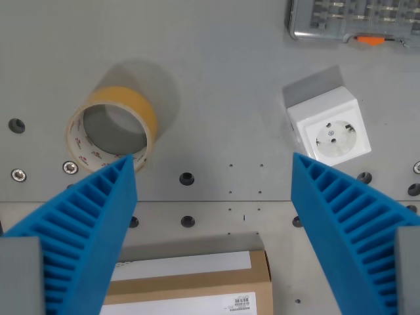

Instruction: Move above the white socket

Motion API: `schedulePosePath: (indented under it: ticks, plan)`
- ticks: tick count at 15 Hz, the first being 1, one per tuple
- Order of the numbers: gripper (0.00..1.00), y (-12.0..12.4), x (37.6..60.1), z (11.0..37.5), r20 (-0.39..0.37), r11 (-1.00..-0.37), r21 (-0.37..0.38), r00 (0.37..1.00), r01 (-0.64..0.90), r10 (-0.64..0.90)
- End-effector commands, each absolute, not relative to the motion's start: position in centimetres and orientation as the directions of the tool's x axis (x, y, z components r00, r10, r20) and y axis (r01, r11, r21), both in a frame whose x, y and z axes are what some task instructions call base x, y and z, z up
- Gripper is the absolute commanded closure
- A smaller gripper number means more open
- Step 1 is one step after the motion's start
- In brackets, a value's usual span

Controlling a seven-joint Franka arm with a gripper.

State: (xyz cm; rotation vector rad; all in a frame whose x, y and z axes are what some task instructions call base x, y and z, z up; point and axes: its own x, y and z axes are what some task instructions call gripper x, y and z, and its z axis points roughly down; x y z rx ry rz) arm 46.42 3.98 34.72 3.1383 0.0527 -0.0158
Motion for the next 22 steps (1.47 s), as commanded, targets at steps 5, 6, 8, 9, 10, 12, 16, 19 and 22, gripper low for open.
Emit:
schedulePosePath:
  ticks: [5,6,8,9,10,12,16,19,22]
  plan:
    - [0.00,3.9,46.4,34.9,-0.005,-1.000,0.003,1.000,0.015,0.015]
    - [0.00,3.9,46.4,34.8,-0.005,-1.000,0.003,1.000,0.003,0.003]
    - [0.00,3.8,46.3,34.7,-0.004,-1.000,0.004,1.000,-0.022,-0.022]
    - [0.00,3.8,46.3,34.6,-0.002,-0.999,0.005,0.999,-0.041,-0.041]
    - [0.00,3.7,46.2,34.5,-0.001,-0.998,0.006,0.998,-0.058,-0.058]
    - [0.00,3.5,46.1,34.3,0.005,-0.996,0.008,0.996,-0.093,-0.093]
    - [0.00,2.9,45.7,33.4,0.030,-0.980,0.012,0.980,-0.197,-0.196]
    - [0.00,2.3,45.4,32.4,0.055,-0.958,0.008,0.957,-0.286,-0.285]
    - [0.00,1.6,44.9,31.2,0.070,-0.925,0.001,0.923,-0.380,-0.379]
